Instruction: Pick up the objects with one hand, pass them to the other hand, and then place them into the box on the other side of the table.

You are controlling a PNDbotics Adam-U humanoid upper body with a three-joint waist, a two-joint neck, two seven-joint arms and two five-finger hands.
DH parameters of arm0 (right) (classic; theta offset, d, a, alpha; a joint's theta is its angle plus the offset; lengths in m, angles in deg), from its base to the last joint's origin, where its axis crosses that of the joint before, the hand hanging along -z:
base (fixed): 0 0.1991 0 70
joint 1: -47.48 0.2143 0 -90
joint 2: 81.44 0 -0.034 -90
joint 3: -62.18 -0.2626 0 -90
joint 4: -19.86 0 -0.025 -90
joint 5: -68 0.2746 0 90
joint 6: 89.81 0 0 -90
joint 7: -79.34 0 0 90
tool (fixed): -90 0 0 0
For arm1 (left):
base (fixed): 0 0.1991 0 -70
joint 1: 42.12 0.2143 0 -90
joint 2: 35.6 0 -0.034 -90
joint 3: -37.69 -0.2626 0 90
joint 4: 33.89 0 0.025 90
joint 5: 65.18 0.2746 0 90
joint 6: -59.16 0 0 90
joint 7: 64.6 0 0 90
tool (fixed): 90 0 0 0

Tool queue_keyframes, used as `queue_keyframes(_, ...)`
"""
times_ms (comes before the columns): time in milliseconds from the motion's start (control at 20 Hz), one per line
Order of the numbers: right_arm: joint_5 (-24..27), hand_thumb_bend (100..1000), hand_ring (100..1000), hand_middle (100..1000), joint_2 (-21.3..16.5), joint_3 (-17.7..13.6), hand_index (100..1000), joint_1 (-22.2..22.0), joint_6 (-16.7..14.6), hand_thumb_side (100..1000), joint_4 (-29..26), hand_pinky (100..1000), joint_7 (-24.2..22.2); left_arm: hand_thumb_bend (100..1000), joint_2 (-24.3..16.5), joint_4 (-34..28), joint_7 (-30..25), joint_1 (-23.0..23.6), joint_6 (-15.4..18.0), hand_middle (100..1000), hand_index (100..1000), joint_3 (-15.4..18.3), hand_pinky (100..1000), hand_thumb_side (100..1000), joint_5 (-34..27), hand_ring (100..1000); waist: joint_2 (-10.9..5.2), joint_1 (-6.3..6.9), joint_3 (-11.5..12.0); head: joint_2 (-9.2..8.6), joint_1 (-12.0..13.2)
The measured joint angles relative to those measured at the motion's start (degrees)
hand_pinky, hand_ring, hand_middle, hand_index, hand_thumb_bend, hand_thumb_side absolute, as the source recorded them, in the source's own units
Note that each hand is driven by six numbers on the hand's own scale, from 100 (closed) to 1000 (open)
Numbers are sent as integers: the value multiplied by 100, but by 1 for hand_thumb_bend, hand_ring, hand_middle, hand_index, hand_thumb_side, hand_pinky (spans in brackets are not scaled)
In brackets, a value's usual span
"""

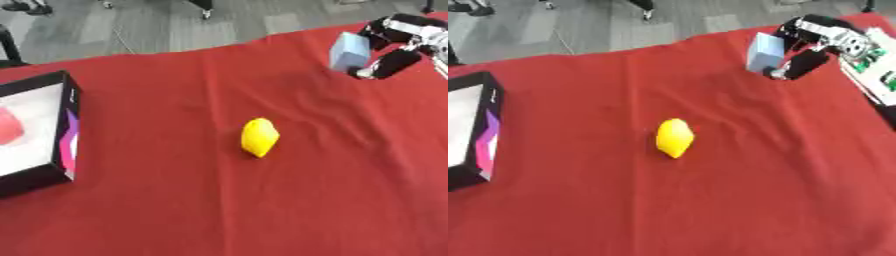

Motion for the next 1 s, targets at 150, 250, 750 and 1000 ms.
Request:
queue_keyframes(150,371,368,721,509,36,-4,594,-118,271,100,-450,792,349,203,-30,8,26,22,9,673,754,30,800,539,19,624,-91,-1,-55,35,35)
queue_keyframes(250,574,369,720,507,135,-11,593,-221,367,100,-751,783,592,204,-51,7,60,14,14,674,755,66,800,536,24,624,-94,-1,-64,35,63)
queue_keyframes(750,835,355,714,500,1097,-29,593,-366,685,100,-1844,758,1910,214,-129,-1,160,-115,25,676,757,154,799,513,42,625,-255,-1,-157,40,190)
queue_keyframes(1000,825,347,712,501,1598,125,595,-369,655,100,-1960,749,2421,226,-280,-28,191,-268,40,678,758,196,799,495,67,628,-372,-6,-196,113,243)
